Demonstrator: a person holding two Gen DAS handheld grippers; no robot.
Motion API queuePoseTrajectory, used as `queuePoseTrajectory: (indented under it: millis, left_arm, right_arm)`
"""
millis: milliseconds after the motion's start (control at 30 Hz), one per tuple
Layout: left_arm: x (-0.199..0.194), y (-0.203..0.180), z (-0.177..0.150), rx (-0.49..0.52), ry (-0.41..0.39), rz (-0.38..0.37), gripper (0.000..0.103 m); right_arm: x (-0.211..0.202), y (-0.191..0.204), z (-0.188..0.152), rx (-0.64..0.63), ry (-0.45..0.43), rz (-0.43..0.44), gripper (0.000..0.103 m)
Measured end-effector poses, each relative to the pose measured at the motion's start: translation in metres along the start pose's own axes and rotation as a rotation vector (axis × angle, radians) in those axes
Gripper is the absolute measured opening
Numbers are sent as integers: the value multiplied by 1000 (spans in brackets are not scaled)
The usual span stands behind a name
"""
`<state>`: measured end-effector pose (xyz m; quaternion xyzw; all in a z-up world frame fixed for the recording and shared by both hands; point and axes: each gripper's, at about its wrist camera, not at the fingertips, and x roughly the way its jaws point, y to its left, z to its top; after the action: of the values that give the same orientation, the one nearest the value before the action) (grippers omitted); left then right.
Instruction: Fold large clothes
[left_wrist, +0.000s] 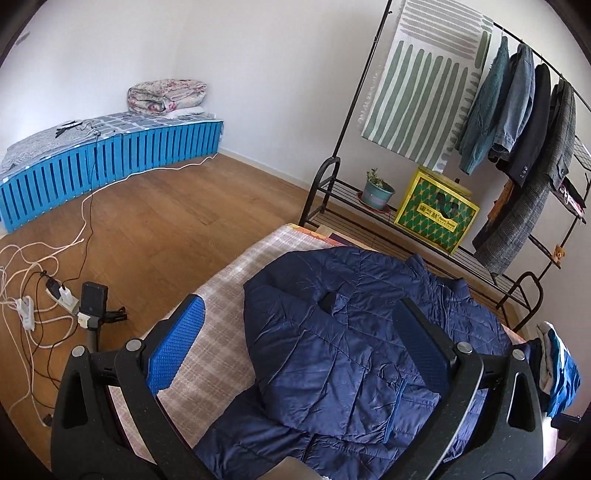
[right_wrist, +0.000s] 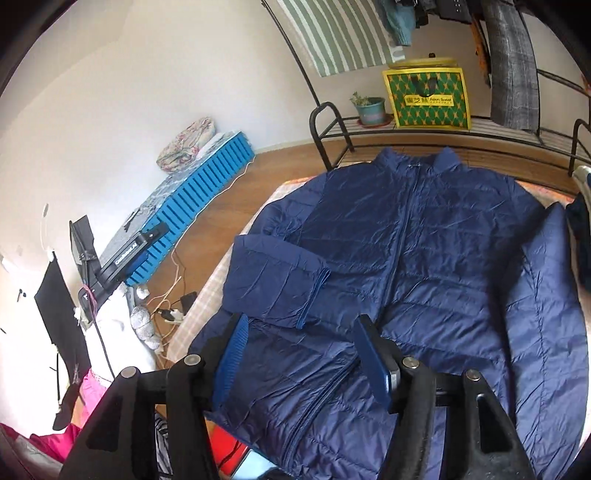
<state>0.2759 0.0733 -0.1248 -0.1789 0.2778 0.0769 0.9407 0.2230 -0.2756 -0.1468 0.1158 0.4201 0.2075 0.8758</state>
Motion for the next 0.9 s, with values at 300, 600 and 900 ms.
queuePoseTrajectory:
  millis: [300, 600, 900]
  left_arm:
    - [-29, -51, -11, 26, -34, 52, 103]
    - [-18, -29, -18, 81, -7, 109, 103]
    - [-21, -11, -16, 71, -16, 123, 103]
  right_arm:
    - [129, -34, 29, 101, 32, -9, 63]
    - [242, -30, 32, 226, 186, 28, 68]
    - [277, -28, 22, 284, 219, 37, 77]
